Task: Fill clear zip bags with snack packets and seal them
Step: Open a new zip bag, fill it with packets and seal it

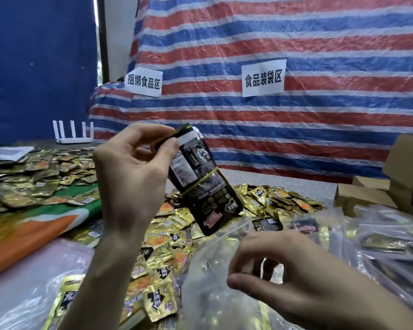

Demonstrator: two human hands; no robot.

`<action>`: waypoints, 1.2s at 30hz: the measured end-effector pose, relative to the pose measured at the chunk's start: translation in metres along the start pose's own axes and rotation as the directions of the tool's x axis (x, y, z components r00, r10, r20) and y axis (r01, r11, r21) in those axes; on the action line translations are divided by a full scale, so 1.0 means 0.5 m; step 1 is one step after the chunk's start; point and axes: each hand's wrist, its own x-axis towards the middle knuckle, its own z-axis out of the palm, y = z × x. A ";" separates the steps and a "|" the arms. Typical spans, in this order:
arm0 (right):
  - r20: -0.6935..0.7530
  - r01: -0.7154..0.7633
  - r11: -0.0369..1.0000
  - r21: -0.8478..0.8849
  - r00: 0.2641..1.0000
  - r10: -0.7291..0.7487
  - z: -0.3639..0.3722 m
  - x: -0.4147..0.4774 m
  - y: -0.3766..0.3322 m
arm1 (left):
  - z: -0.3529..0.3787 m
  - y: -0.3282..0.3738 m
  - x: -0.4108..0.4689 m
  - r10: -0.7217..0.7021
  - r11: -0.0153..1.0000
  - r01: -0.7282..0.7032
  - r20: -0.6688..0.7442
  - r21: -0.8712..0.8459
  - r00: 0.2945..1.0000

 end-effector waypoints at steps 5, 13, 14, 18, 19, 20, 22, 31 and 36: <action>-0.172 0.086 0.995 0.059 0.982 -0.074 0.006 0.000 -0.005 | 0.017 0.023 -0.033 -0.065 0.990 0.043 0.166 0.133 0.984; -0.434 0.149 0.987 0.068 0.895 -0.105 0.000 -0.001 -0.010 | 0.041 0.036 -0.058 -0.240 0.971 0.205 0.536 0.126 0.810; -0.445 0.153 0.985 0.081 0.890 -0.101 -0.003 -0.001 -0.011 | 0.033 0.036 -0.055 -0.245 0.969 0.205 0.576 0.134 0.780; -0.472 0.178 0.978 0.106 0.875 -0.108 -0.011 -0.004 -0.015 | 0.006 0.039 -0.042 -0.330 0.931 0.338 0.722 0.141 0.608; -0.476 0.182 0.979 0.092 0.871 -0.117 -0.012 -0.005 -0.015 | 0.000 0.038 -0.038 -0.333 0.923 0.362 0.750 0.134 0.572; -0.485 0.185 0.979 0.082 0.866 -0.123 -0.014 -0.007 -0.015 | -0.006 0.038 -0.033 -0.322 0.920 0.373 0.769 0.118 0.552; -0.507 0.182 0.982 0.057 0.852 -0.129 -0.017 -0.010 -0.015 | -0.018 0.034 -0.019 -0.294 0.915 0.400 0.772 0.057 0.563; -0.474 0.101 0.994 0.044 0.878 -0.068 -0.026 -0.009 0.003 | -0.009 -0.046 0.019 -0.389 0.801 0.578 0.601 -0.153 0.699; -0.447 0.059 0.996 0.067 0.894 -0.023 -0.029 -0.010 0.011 | 0.037 -0.185 0.010 -0.513 0.842 0.538 0.376 0.044 0.771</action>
